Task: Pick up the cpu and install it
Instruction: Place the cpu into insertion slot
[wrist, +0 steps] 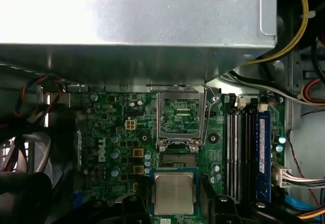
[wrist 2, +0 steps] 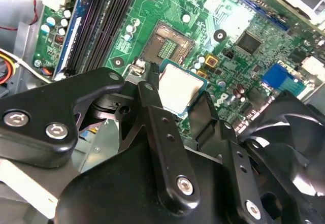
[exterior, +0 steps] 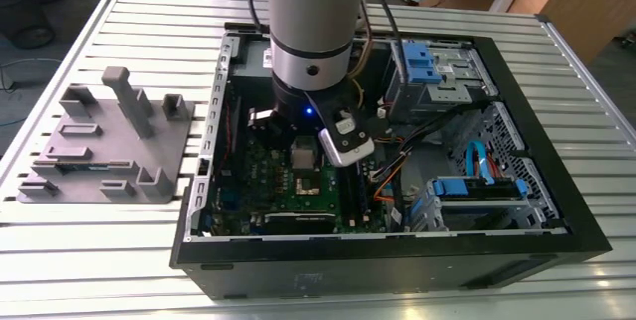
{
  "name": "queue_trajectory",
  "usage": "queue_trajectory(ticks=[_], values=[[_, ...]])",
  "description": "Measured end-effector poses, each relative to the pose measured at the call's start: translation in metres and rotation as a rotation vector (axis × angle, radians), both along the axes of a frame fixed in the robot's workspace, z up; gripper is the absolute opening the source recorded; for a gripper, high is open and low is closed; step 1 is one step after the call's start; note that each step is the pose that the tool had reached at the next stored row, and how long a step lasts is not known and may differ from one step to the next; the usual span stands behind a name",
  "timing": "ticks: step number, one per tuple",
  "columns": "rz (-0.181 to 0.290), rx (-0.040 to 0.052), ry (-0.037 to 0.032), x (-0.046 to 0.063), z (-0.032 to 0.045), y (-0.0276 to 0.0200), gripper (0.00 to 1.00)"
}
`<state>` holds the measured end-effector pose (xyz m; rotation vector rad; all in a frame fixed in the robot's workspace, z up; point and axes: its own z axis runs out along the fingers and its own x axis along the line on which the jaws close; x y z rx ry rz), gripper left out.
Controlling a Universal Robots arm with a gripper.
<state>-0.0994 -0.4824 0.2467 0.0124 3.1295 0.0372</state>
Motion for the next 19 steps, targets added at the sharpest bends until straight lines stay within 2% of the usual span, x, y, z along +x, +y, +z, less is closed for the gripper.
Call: queue_trajectory(ticks=[8, 19], values=[[0.0, -0.0001, 0.0, 0.0, -0.0141, -0.0005, 0.47], [0.0, -0.0043, -0.0001, 0.0, -0.0288, -0.0005, 0.47]])
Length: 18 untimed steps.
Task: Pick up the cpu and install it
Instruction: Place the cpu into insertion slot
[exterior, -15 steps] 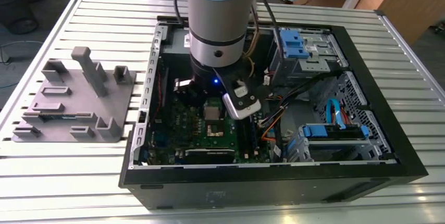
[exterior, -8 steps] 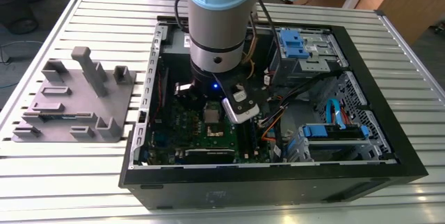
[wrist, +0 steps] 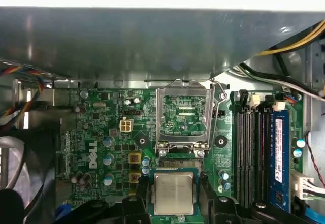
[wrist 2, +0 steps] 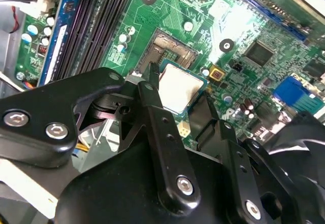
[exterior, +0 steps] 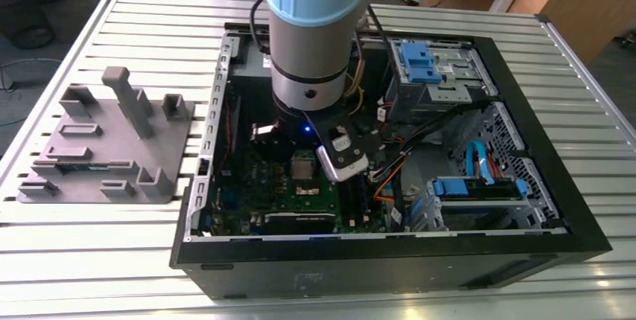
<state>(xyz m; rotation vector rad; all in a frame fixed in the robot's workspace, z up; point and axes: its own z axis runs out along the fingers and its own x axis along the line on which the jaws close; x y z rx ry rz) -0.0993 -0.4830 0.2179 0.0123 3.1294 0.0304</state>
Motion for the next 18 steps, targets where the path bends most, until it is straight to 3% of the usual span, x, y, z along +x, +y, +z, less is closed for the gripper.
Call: queue_trajectory(ticks=[8, 18], values=[[0.0, -0.0003, 0.0001, 0.0, -0.0133, 0.0, 0.47], [0.0, -0.0071, 0.0002, 0.003, -0.0171, -0.0016, 0.47]])
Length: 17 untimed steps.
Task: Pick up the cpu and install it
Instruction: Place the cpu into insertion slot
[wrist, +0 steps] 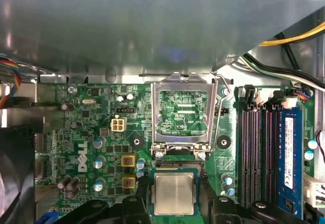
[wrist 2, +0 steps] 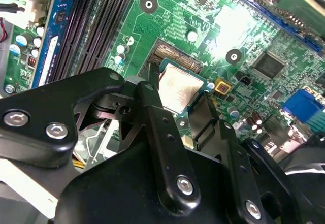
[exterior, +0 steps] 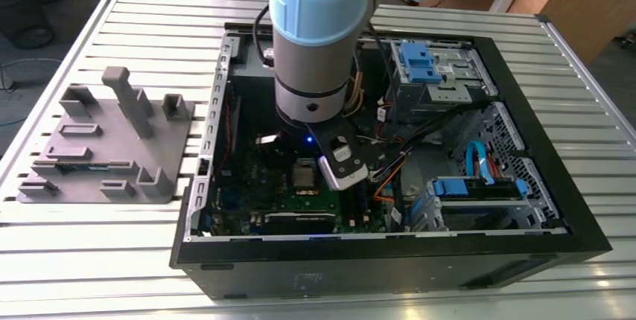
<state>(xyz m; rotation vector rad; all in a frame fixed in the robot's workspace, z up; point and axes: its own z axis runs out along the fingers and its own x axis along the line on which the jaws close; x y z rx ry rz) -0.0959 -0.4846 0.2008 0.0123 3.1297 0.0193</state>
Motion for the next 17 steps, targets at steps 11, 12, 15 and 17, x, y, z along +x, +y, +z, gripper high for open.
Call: queue_trajectory(ticks=[11, 12, 15, 17], values=[[0.0, -0.0007, -0.0001, 0.0027, -0.0045, -0.0008, 0.47], [0.0, -0.0006, -0.0001, 0.0028, -0.0045, -0.0007, 0.47], [0.0, -0.0003, -0.0002, 0.0028, -0.0048, -0.001, 0.47], [0.0, -0.0003, -0.0002, 0.0028, -0.005, -0.0015, 0.47]])
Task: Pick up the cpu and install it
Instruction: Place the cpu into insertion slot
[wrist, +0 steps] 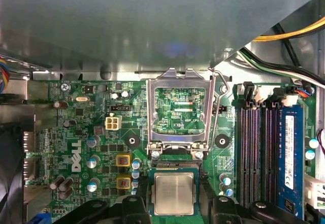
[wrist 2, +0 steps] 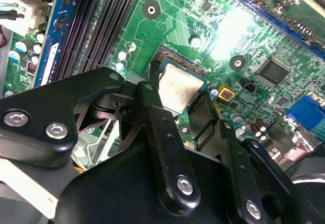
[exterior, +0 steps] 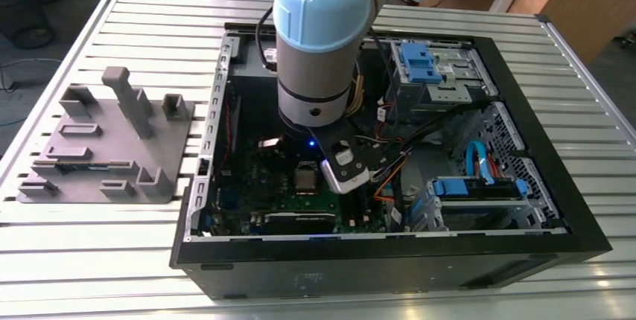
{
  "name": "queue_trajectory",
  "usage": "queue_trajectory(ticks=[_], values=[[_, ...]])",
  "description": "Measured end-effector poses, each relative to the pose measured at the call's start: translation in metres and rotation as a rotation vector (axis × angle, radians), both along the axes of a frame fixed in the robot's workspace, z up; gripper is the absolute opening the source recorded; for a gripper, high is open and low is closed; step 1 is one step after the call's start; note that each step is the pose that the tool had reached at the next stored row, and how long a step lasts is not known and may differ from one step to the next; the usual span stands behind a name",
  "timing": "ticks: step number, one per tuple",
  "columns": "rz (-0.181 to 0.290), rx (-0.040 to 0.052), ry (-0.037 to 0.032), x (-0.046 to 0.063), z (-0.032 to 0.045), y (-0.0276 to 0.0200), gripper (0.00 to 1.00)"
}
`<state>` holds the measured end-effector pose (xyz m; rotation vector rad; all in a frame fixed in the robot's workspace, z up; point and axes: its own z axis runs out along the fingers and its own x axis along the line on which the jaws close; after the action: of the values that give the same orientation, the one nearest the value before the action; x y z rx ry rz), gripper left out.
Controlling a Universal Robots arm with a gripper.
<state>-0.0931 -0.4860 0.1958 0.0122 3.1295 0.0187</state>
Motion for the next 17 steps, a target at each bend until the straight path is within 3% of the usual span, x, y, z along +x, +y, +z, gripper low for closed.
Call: queue_trajectory(ticks=[17], values=[[0.0, -0.0002, 0.0001, 0.0023, -0.0037, -0.0001, 0.47]])
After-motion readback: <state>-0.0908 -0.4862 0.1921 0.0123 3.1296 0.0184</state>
